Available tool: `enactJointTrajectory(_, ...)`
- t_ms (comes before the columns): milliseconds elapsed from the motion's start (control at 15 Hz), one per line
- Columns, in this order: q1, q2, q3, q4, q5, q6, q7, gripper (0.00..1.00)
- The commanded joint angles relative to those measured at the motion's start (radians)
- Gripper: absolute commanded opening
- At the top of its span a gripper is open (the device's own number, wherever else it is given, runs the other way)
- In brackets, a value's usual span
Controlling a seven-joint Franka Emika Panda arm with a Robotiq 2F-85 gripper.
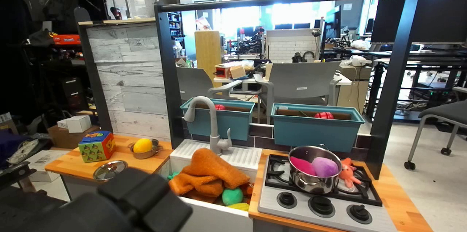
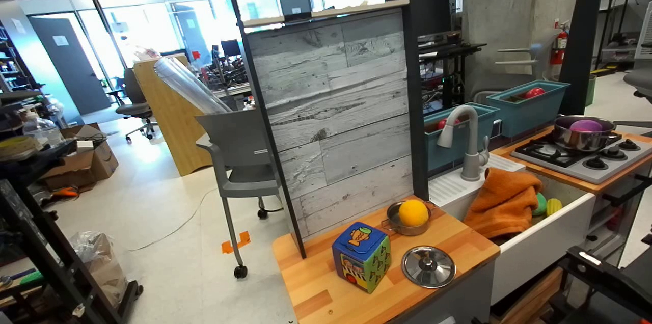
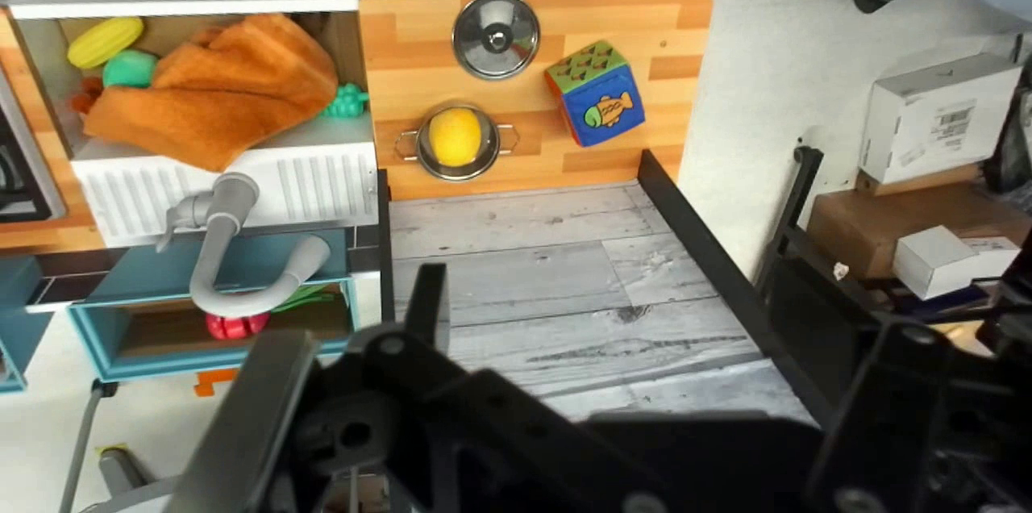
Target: Remove the orange plush toy from the silver pot and put it on the left side of the countertop
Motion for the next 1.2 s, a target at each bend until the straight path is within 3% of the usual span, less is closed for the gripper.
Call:
enactJointTrajectory(0,-0.04,0.185,0.029,0.15,-0.05,0.015,0.071,1.0)
enactJointTrajectory(267,-0.058,0.339,0.036,0.198,-0.123,0.072,0.145,1.0)
enactJointTrajectory(600,-0.043,0.483,0.026,0.207,-0.12,0.268,0.17,1.0)
enactJointTrajectory(867,-0.028,0.577,0.027,0.217,-0.116,0.349,0.155,1.0)
enactJointTrajectory(1133,-0.035,0.631,0.031,0.207,-0.065,0.4,0.059,1.0)
